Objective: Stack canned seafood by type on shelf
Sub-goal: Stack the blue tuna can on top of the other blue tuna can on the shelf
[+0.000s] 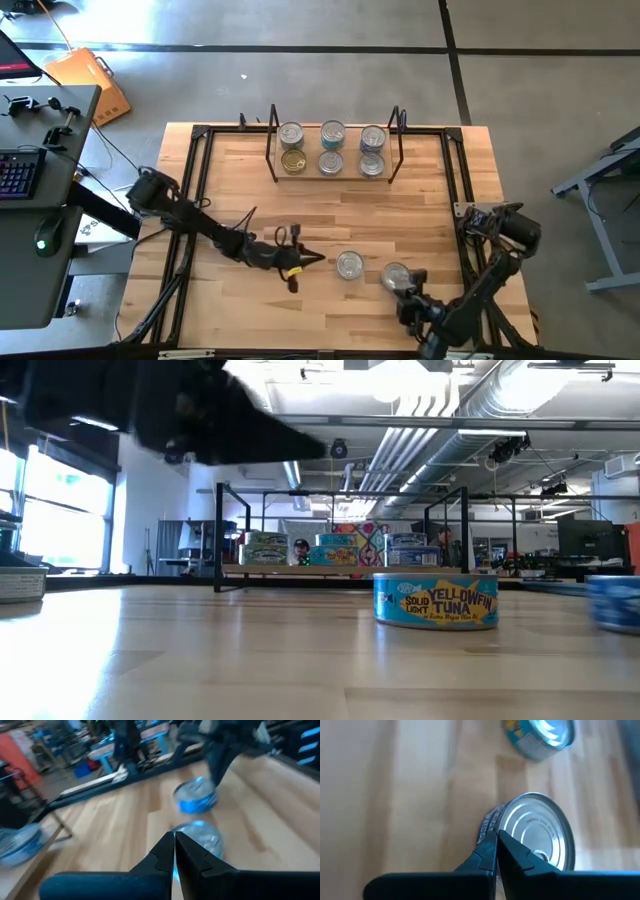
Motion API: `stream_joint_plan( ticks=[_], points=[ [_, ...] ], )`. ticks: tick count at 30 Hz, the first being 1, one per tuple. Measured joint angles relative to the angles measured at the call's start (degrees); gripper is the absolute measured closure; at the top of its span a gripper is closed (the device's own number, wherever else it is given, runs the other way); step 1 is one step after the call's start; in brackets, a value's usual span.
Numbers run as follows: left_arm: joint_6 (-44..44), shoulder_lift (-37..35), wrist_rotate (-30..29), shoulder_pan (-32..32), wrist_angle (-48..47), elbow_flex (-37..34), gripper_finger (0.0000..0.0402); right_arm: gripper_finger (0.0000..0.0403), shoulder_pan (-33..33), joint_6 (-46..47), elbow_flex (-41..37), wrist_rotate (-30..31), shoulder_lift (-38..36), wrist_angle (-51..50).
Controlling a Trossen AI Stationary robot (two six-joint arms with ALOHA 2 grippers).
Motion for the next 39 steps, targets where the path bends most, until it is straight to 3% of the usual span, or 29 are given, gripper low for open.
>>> stream_joint_plan(
  ticks=[5, 10, 16, 21, 29, 39],
  points=[
    [2.68, 3.98, 8.7, 2.37, -0.7, 5.88, 0.0372, 0.0403, -2.66, -6.18, -3.77, 4.74, -0.32, 7.36],
    [6.44, 8.61, 18.68, 4.22, -1.73, 11.92, 0.0343, 0.0403, -3.61, -6.44, -6.52, 5.09, -3.24, 8.31],
    [6.51, 13.16, 26.96, 7.61, -5.68, 18.9, 0.0316, 0.0403, -3.75, -5.2, -9.94, 8.65, -10.35, 9.89],
    [7.5, 16.67, 32.55, 10.37, -10.31, 25.55, 0.03, 0.0403, -5.33, -7.89, -13.1, 8.88, -12.66, 16.83],
    [14.92, 22.69, 34.03, 12.61, -22.43, 35.67, 0.0292, 0.0402, -7.28, -10.43, -15.42, 9.05, -12.66, 21.5],
    [25.88, 23.83, 32.21, 13.58, -23.13, 37.72, 0.0293, 0.0402, -8.59, -10.98, -15.4, 10.98, -12.66, 22.03]
  ],
)
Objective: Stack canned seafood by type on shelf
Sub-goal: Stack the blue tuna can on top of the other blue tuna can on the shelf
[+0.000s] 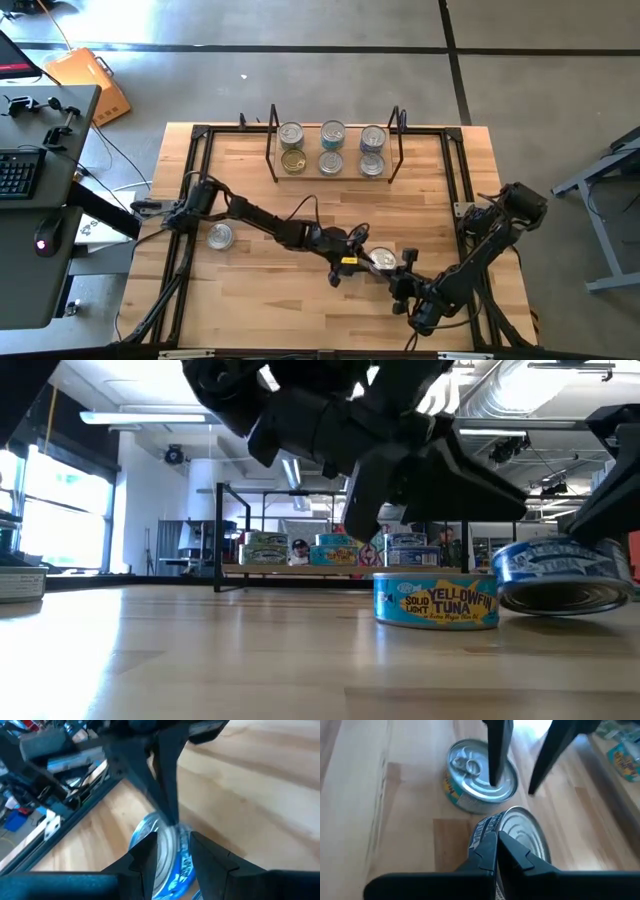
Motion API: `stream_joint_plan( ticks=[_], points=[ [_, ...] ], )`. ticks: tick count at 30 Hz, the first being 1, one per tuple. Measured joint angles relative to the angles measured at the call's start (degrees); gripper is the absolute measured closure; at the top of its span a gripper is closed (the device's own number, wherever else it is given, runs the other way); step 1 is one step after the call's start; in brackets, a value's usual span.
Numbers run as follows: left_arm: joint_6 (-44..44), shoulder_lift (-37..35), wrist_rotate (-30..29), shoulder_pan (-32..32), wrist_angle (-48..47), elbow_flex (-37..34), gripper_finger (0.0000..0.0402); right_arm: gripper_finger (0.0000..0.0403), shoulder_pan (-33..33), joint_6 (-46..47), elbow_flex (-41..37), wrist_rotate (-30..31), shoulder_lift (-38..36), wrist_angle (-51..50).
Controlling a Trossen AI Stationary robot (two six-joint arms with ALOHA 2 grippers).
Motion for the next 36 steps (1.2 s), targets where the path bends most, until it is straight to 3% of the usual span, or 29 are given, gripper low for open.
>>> stream_joint_plan(
  ticks=[20, 36],
  points=[
    [-0.31, 0.0, 1.42, 3.37, -5.77, 0.0, 0.0297, 0.0403, -6.0, -0.22, 0.09, 0.64, -0.04, 0.54],
    [0.58, 0.02, 3.39, 5.06, -5.88, -0.04, 0.0399, 0.0403, -6.02, -0.44, 0.11, 0.66, -0.09, 1.54]
  ],
)
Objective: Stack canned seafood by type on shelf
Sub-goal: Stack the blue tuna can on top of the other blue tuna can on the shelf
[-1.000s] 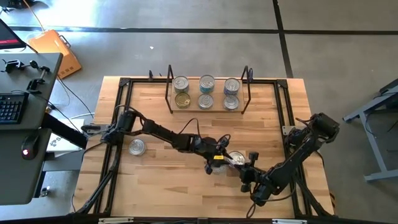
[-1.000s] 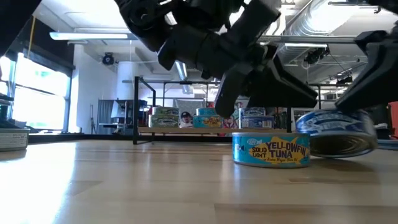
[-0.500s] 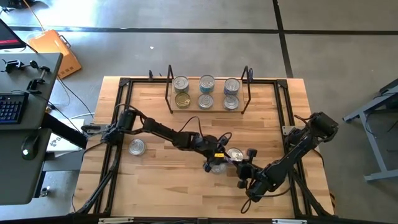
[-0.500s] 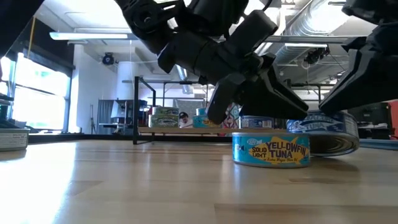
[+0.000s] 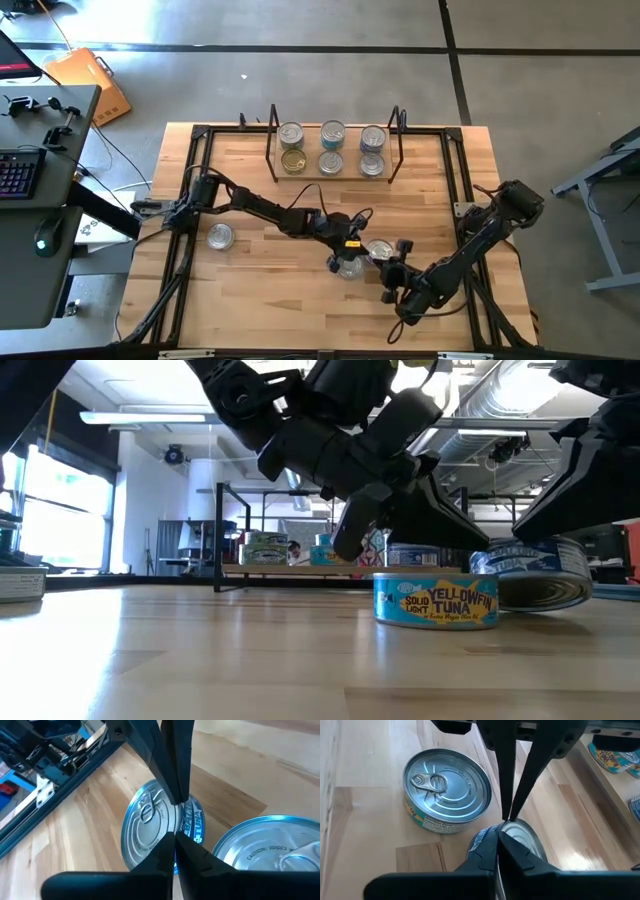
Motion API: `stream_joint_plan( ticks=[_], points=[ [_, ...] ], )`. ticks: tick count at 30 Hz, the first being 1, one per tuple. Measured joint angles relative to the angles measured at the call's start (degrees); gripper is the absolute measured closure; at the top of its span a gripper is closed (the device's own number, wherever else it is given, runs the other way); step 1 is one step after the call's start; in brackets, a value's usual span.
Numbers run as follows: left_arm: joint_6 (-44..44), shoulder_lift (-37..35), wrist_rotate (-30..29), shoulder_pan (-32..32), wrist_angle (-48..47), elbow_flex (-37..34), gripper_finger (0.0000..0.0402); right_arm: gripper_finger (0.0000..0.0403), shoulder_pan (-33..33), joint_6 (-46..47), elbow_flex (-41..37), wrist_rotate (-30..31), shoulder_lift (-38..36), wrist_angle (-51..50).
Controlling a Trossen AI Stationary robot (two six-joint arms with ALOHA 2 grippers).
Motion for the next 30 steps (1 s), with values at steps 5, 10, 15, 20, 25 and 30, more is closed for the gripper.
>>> stream_joint_plan(
  ticks=[5, 10, 15, 20, 25, 30],
  points=[
    [-0.02, 0.02, 0.85, -0.04, 0.35, 0.0, 0.0401, 0.0403, 0.02, -0.01, 0.0, -0.04, 0.0, 0.09],
    [-0.25, 0.13, 0.64, -0.42, 4.65, -0.03, 0.0383, 0.0403, 0.0, 0.22, 0.02, 0.09, 0.0, 0.13],
    [0.47, 0.13, 1.15, -0.92, 5.46, 0.02, 0.0327, 0.0403, 0.0, 0.2, 0.02, 0.17, 0.0, 0.11],
    [-0.47, 0.13, 1.29, -0.89, 4.0, 0.0, 0.0282, 0.0403, 0.31, 0.2, 0.02, -0.56, -1.82, -1.98],
    [-1.84, 0.19, 1.29, -0.37, 4.01, 0.0, 0.0276, 0.0403, 2.49, 2.6, 0.04, -4.81, -7.81, -5.38],
    [-2.44, 2.19, 1.29, 0.0, 3.84, 1.45, 0.0288, 0.0393, 5.43, 8.08, 0.07, -5.83, -11.78, -10.71]
  ],
)
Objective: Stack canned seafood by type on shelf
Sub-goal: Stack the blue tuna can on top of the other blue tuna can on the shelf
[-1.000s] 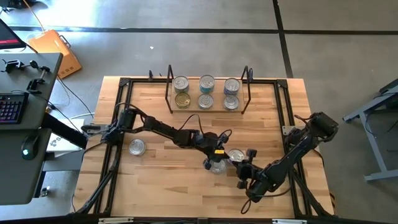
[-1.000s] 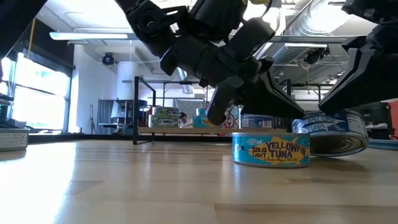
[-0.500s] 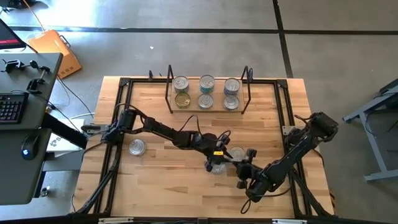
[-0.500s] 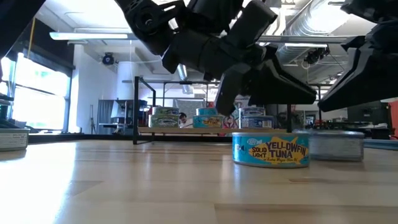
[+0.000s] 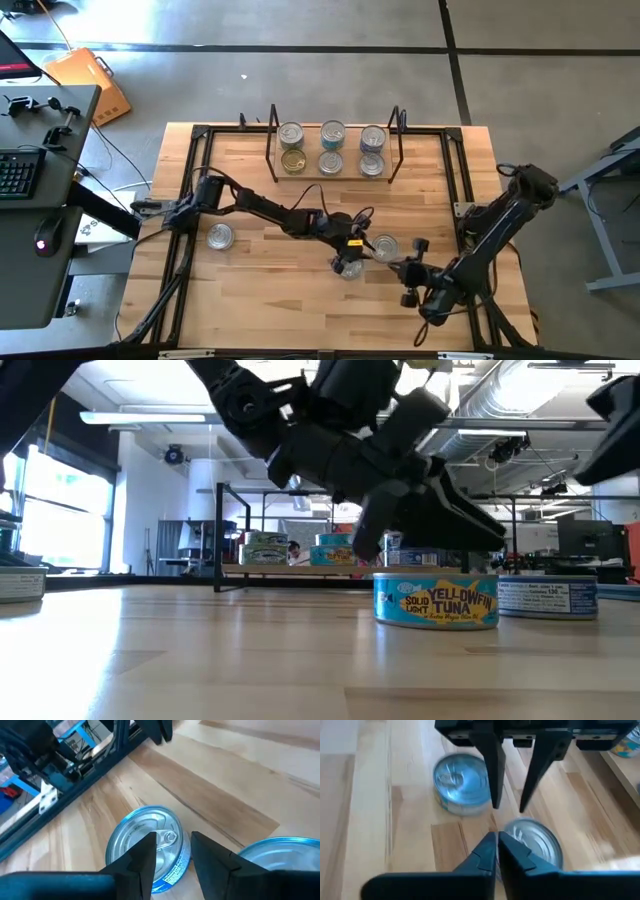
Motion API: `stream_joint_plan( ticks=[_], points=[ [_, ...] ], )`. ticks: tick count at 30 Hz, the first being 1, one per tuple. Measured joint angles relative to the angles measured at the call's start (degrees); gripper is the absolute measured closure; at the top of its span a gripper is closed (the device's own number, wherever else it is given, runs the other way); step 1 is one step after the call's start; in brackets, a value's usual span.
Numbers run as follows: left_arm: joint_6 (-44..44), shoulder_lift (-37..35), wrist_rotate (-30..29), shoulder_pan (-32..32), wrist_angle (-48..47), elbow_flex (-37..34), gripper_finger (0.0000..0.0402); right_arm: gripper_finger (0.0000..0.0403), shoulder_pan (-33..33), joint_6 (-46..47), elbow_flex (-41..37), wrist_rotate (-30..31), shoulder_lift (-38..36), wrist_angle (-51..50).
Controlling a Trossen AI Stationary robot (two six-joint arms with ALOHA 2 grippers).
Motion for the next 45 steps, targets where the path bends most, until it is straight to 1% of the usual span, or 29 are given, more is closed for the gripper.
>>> stream_joint_plan(
  ticks=[2, 5, 7, 9, 12, 14, 17, 20, 22, 23, 28, 30, 38, 42, 45],
  points=[
    [-0.62, 1.13, -0.02, 0.0, -0.96, 1.27, 0.0293, 0.0371, 0.95, 0.19, -0.02, -1.19, -0.16, -2.94],
    [-0.6, 2.88, -0.05, -0.02, -0.99, 3.18, 0.0299, 0.0323, 1.89, -4.87, -2.09, -1.36, 0.14, -2.66],
    [-0.06, 3.61, -0.04, -0.07, -1.17, 4.04, 0.03, 0.0291, 2.0, -10.28, -4.88, -1.27, 0.19, 0.52],
    [0.06, 4.07, -0.02, -0.07, -1.41, 4.55, 0.03, 0.0267, 1.66, -15.08, -7.81, -0.9, 0.19, 4.04],
    [-0.13, 4.19, -0.02, -0.07, -1.54, 4.73, 0.03, 0.0255, 0.08, -23.38, -12.79, -0.93, 0.39, 12.78],
    [0.22, 4.19, 0.0, -0.07, -1.66, 4.75, 0.03, 0.0261, -1.47, -28.68, -15.61, -1.62, 0.39, 18.56],
    [1.47, 4.13, -0.19, -0.5, -1.7, 4.77, 0.03, 0.0291, -4.54, -33.4, -18.35, -5.67, 0.39, 23.9],
    [3.34, 4.09, -1.06, -1.29, -1.65, 4.82, 0.0298, 0.0342, -7.33, -32.96, -18.82, -7.64, 0.19, 25.46],
    [5.06, 3.99, -2.46, -1.68, -1.66, 4.83, 0.0291, 0.0381, -8.47, -32.04, -18.67, -7.81, 0.19, 25.64],
    [6.0, 3.96, -3.48, -1.83, -1.73, 4.9, 0.0287, 0.039, -8.89, -31.84, -18.28, -7.91, 0.2, 25.62],
    [9.22, 3.79, -8.58, -2.07, -2.02, 4.95, 0.0261, 0.0391, -10.72, -28.65, -15.71, -7.87, 0.33, 25.18],
    [9.24, 3.79, -9.03, -1.89, -2.31, 4.95, 0.0252, 0.04, -11.38, -27.48, -14.7, -7.92, 0.33, 25.32],
    [8.26, 3.85, -9.19, -1.72, -5.46, 4.93, 0.0225, 0.0402, -12.57, -24.48, -11.92, -8.54, 0.22, 23.4],
    [6.88, 3.86, -8.89, -1.16, -7.47, 4.93, 0.0226, 0.0402, -11.04, -22.52, -9.0, -7.91, -0.84, 17.24],
    [6.88, 3.88, -6.5, -0.65, -8.54, 4.91, 0.0243, 0.0402, -8.67, -20.44, -6.09, -5.37, -2.37, 13.46]
  ],
)
